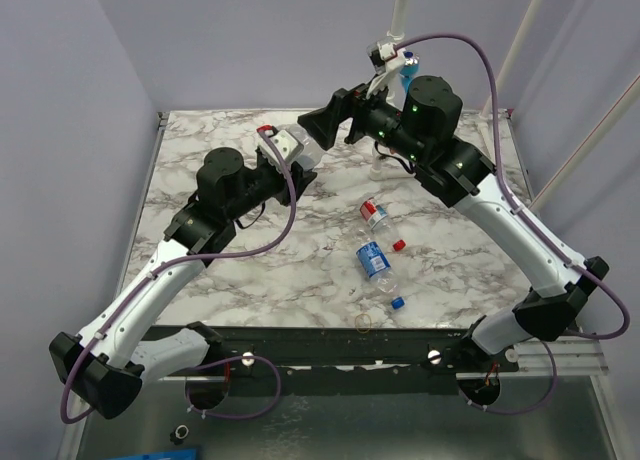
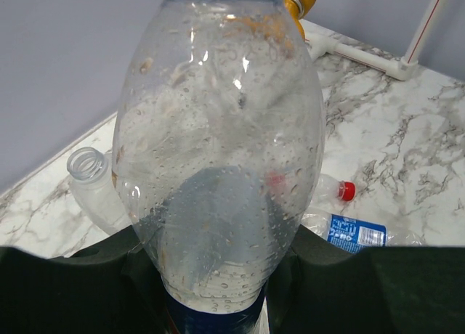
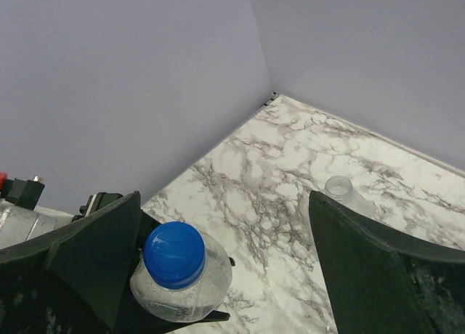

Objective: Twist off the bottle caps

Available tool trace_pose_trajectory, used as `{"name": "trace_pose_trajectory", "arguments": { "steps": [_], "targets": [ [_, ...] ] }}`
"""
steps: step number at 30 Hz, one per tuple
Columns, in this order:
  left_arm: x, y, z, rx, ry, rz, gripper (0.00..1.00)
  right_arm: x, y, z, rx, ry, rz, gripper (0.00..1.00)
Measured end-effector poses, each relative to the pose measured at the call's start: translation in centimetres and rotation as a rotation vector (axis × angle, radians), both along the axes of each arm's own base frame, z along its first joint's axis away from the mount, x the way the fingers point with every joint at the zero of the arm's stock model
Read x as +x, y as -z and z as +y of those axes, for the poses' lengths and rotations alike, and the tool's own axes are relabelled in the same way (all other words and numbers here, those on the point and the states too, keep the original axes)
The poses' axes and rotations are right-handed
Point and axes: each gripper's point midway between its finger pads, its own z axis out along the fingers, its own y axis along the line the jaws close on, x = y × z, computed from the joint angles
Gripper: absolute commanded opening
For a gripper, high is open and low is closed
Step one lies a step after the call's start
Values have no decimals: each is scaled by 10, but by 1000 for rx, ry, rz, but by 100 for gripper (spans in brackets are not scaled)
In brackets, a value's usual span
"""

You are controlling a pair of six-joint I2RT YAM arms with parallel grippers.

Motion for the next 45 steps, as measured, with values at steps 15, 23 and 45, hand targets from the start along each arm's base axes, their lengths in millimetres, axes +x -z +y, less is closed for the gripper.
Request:
{"name": "trace_pose_trajectory", "arguments": {
  "steps": [15, 23, 45],
  "targets": [
    [9, 13, 8, 25, -66, 12, 0, 3, 6, 12, 66, -22, 80, 80],
    [12, 13, 12, 27, -91, 11, 0, -1, 15, 25, 84, -81, 123, 62],
    [-41, -2, -19, -76, 212, 81, 0, -62, 3, 17, 77, -372, -52, 3]
  ]
}}
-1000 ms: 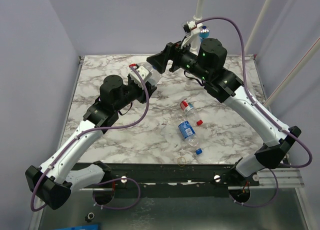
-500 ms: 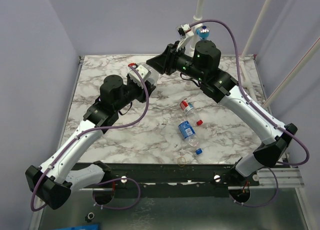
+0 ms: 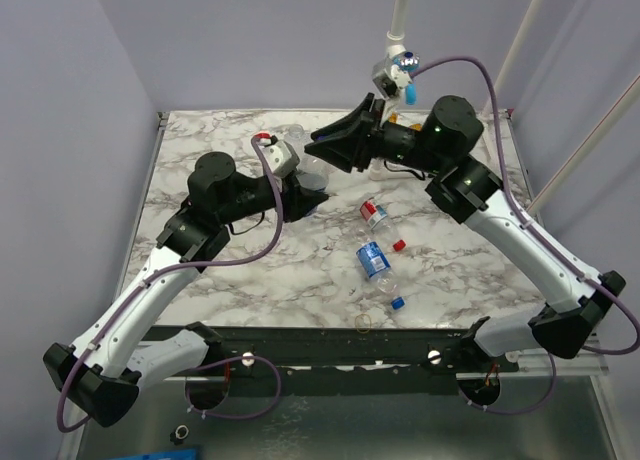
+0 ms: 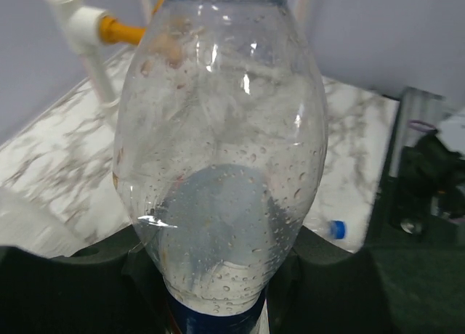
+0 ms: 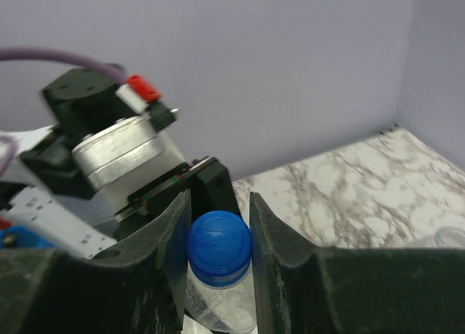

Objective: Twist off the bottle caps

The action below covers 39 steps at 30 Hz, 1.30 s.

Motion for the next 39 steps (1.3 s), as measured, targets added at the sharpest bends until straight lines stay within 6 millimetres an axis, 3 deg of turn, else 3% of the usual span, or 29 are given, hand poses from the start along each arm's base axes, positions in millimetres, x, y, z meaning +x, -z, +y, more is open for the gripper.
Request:
{"name": "trace_pose_trajectory", "arguments": {
  "steps": [6, 10, 11, 12, 13, 15, 18, 23, 27, 33, 39],
  "targets": [
    [-57, -29, -19, -70, 295, 18, 0, -68, -26, -21, 56, -307, -213, 1],
    [-76, -27, -24, -76, 406, 72, 0, -86, -24, -29, 55, -430, -264, 9],
    [-78, -26, -25, -76, 418, 83, 0, -87, -22, -31, 50, -448, -262, 19],
    [-80, -25, -25, -76, 431, 95, 0, -88, -20, -32, 45, -460, -262, 44],
    [-81, -24, -26, -75, 441, 104, 0, -88, -19, -32, 42, -465, -262, 61],
    [-81, -24, -26, -78, 439, 114, 0, -87, -16, -33, 32, -466, -251, 80],
    [-73, -26, -25, -84, 403, 100, 0, -73, -18, -31, 29, -384, -215, 89],
    [-45, -26, -21, -63, 263, 24, 0, -28, -42, -33, 53, -118, -135, 100],
    [-12, -22, -10, -16, 93, -63, 0, 1, -52, -37, 62, 35, -68, 100],
    [23, -12, 6, 58, -86, -127, 0, 38, -25, -36, 11, 183, 65, 95],
    [39, -6, 15, 94, -168, -140, 0, 48, -5, -27, -18, 199, 129, 88]
  ]
}}
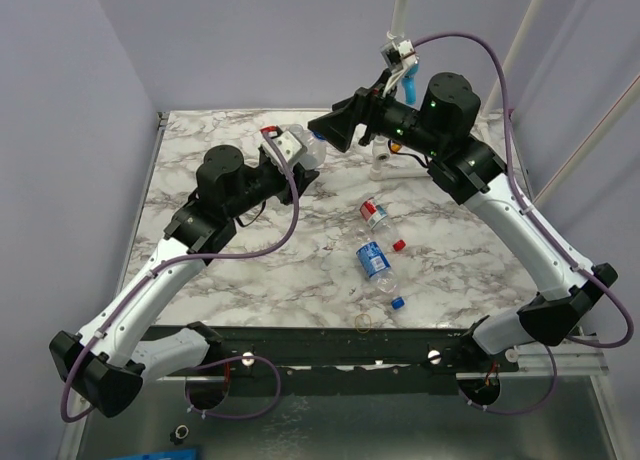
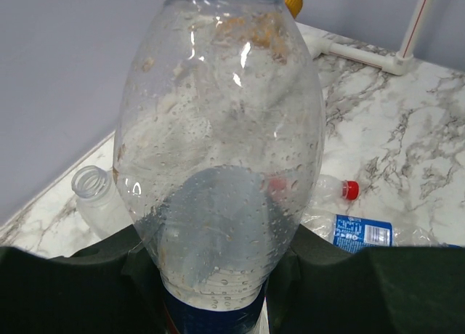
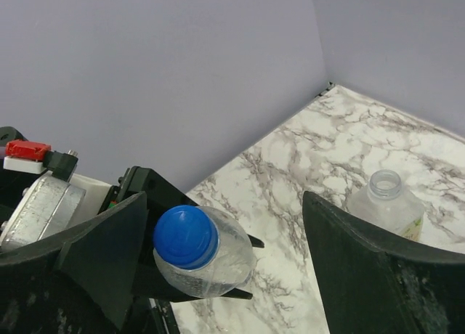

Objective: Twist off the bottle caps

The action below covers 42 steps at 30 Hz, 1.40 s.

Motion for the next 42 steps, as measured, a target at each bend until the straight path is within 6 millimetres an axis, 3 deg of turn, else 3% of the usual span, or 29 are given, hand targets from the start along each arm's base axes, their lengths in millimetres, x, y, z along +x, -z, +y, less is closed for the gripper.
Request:
{"name": "trace_pose_trajectory", "arguments": {
  "steps": [5, 11, 17, 21, 27, 33, 37, 42],
  "targets": [
    [6, 4, 3, 11, -31, 2, 0, -2, 2, 4, 5, -11, 16, 79],
    [10, 6, 4, 16, -49, 7, 0, -3, 5, 10, 12, -25, 37, 61],
    [11, 8, 5, 20, -57, 13, 0, -2, 11, 14, 8, -37, 59, 29],
    [11, 9, 5, 19, -58, 22, 0, -2, 12, 15, 3, -38, 50, 14],
    [4, 8, 0, -3, -19, 40, 0, -9, 7, 14, -4, -67, 21, 5],
    [-26, -6, -13, -55, 130, 50, 0, -52, -7, 6, 17, -224, -125, 5],
    [-66, -16, -28, -90, 329, 77, 0, -95, -17, -5, 40, -375, -265, 4],
    [-109, -23, -37, -124, 548, 153, 0, -132, -24, -9, 46, -548, -356, 3]
  ]
}}
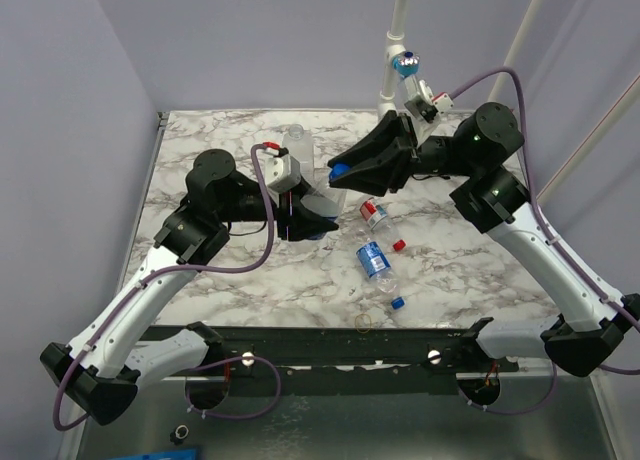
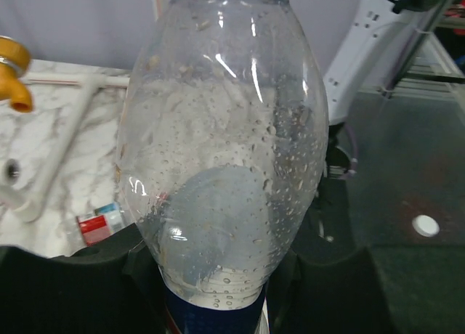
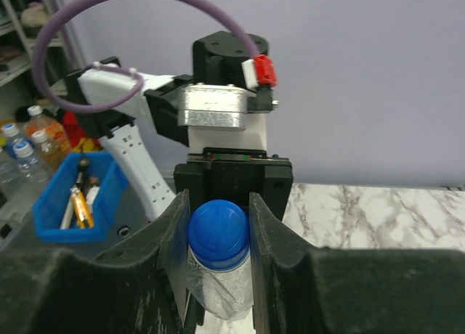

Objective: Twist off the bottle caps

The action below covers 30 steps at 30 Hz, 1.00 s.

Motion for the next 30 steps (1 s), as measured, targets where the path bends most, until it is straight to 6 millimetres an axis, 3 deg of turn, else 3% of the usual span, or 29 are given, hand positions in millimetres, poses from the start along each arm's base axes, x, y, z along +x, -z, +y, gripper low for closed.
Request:
{"name": "trace_pose_trajectory", "arguments": {
  "steps": [3, 4, 5, 6, 8, 16, 22, 26, 30],
  "targets": [
    [-19, 3, -1, 3, 99, 55, 0, -12, 3, -1, -15, -65, -15, 4],
    [-22, 3, -1, 5, 115, 65, 0, -14, 4, -2, -20, -77, -16, 13],
    [-24, 4, -1, 8, 122, 71, 0, -15, 5, -2, -23, -81, -18, 35],
    [-24, 5, 0, 10, 122, 73, 0, -15, 5, -2, -25, -80, -20, 67],
    [-20, 7, 0, 16, 103, 73, 0, -10, 7, -1, -29, -55, -11, 99],
    [44, 13, 14, 63, -228, -56, 0, 54, -6, -3, -3, 306, 96, 100],
    [93, 27, 32, 141, -473, -115, 0, 95, -14, 1, 4, 462, 212, 100],
    [109, 33, 41, 172, -560, -137, 0, 119, 3, 9, -26, 529, 293, 98],
    [115, 29, 46, 168, -600, -159, 0, 134, 29, 17, -78, 560, 368, 87]
  ]
}}
